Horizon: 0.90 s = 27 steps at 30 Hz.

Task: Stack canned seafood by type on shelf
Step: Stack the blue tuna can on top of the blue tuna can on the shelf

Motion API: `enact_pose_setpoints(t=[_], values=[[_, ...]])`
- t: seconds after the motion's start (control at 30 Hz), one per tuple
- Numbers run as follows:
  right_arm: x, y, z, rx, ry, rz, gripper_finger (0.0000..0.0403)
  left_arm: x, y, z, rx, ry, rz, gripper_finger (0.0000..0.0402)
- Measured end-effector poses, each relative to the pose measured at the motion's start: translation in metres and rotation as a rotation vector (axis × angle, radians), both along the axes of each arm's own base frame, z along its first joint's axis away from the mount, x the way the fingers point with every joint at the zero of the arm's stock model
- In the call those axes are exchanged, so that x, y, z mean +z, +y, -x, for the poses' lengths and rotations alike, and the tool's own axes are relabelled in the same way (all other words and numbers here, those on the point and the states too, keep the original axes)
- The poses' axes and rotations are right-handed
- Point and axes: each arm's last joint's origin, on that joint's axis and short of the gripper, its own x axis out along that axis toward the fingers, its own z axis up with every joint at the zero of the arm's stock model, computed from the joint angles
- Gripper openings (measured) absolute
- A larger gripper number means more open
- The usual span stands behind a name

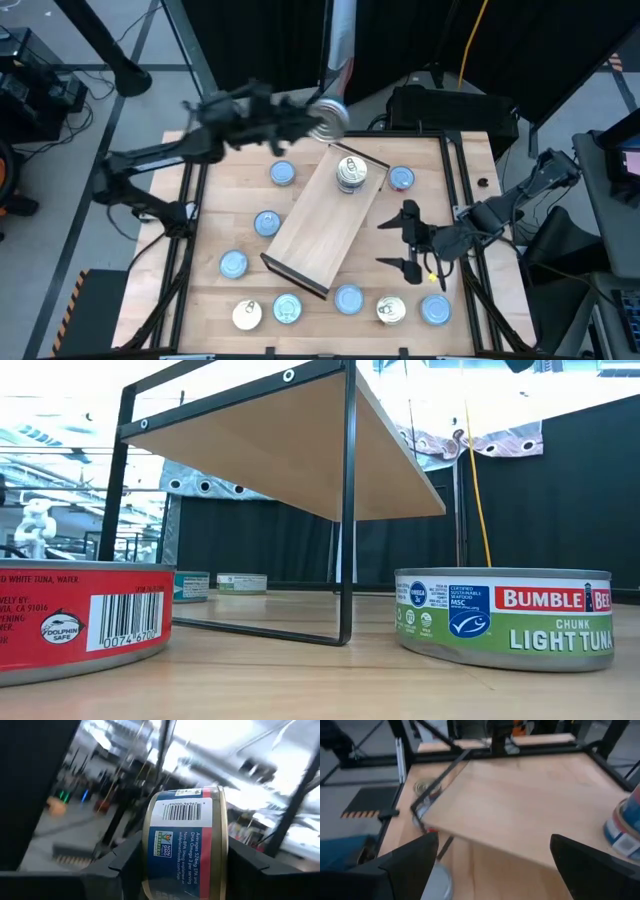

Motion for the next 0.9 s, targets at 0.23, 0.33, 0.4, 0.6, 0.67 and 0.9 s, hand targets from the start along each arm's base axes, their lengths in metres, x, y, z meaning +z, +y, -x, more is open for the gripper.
enact_pose_setpoints(t=[0.23,0.33,0.4,0.6,0.67,0.9], values=[[-0.005,0.005,0.013,0.011,0.077,-0.013,0.0377,-0.044,0.013,-0.039,-0.082,0.173,0.113,0.0203],[-0.005,0.006,0.015,0.02,0.076,-0.013,0.0377,-0.063,0.023,-0.049,-0.064,0.259,0.156,0.0203],[-0.005,0.006,0.016,0.021,0.075,-0.013,0.0377,-0.073,0.028,-0.056,-0.06,0.292,0.191,0.0203],[-0.005,0.006,0.015,0.025,0.077,-0.006,0.0377,-0.101,0.029,-0.072,-0.157,0.4,0.27,0.0203],[-0.005,0.006,0.015,0.025,0.076,-0.006,0.0377,-0.105,0.03,-0.074,-0.165,0.421,0.28,0.0203],[-0.005,0.006,0.015,0.025,0.076,-0.006,0.0377,-0.118,0.037,-0.067,-0.15,0.554,0.321,0.0203]])
